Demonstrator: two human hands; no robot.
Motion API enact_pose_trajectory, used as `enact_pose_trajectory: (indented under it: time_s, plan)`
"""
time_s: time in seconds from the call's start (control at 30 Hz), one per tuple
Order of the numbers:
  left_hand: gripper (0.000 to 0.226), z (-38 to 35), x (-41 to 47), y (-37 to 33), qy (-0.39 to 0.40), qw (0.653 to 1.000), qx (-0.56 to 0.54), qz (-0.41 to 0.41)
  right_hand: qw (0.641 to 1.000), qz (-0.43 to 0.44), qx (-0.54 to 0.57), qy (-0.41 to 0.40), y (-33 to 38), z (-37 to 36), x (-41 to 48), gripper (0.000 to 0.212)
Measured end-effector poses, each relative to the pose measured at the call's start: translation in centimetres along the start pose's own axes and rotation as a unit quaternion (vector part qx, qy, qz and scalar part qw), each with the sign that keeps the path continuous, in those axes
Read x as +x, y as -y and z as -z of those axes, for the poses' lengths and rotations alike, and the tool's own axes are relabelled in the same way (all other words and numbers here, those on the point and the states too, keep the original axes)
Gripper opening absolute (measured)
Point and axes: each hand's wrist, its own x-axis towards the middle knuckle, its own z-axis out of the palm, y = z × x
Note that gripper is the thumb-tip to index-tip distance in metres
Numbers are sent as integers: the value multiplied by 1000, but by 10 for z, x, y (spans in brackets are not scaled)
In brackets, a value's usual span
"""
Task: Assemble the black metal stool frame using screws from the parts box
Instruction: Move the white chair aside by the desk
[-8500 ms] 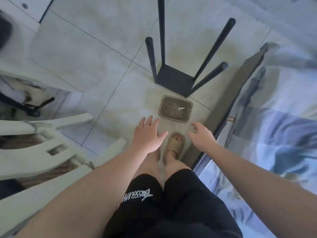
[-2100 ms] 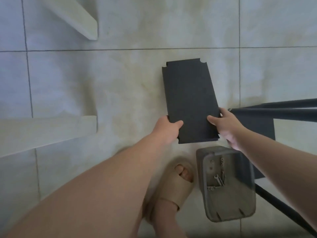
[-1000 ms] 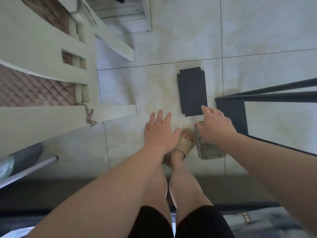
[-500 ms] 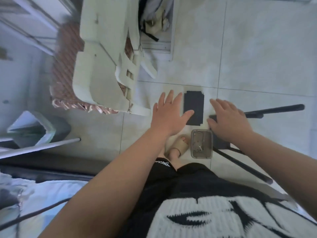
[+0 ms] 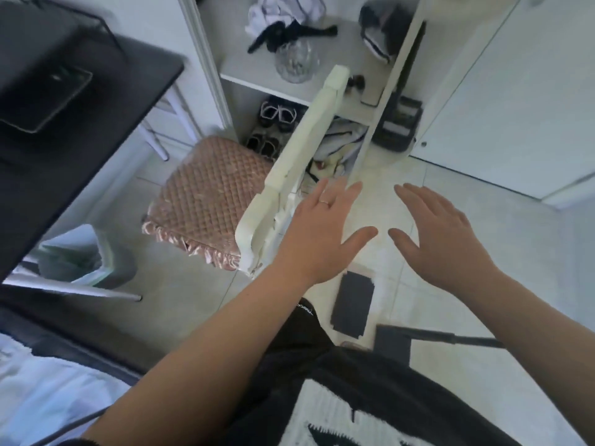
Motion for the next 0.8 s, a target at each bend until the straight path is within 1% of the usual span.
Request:
enact_pose_trajectory:
  time_s: [0.1, 0.17, 0.3, 0.37, 0.5, 0.6, 0.67, 0.8]
  plan:
    - [72, 31, 9, 3, -58, 998, 4, 2, 998, 53, -11, -18, 12, 31, 28, 68]
    - [75, 50, 19, 12, -86, 996, 11, 23, 995, 90, -15, -25, 22, 46, 51, 67]
    - [75, 78, 47, 42, -99, 989, 22, 105, 986, 162, -19, -26, 41, 67, 105, 65]
    - [75, 88, 64, 60, -97, 984, 19, 150, 981, 192, -17, -12, 52, 75, 136, 64]
    - [71, 95, 91, 108, -65, 969, -1, 239, 966, 251, -55, 32, 74, 83, 203, 63]
    - [71, 91, 107, 146, -18, 953, -25, 302, 952, 288, -68, 73, 93, 84, 252, 63]
    - [71, 84, 115, 168, 20, 940, -45, 338, 938, 310, -105, 113, 106, 79, 283, 63]
    - [66, 66, 125, 193, 72, 913, -103, 389, 911, 321, -174, 190, 129, 58, 327, 64]
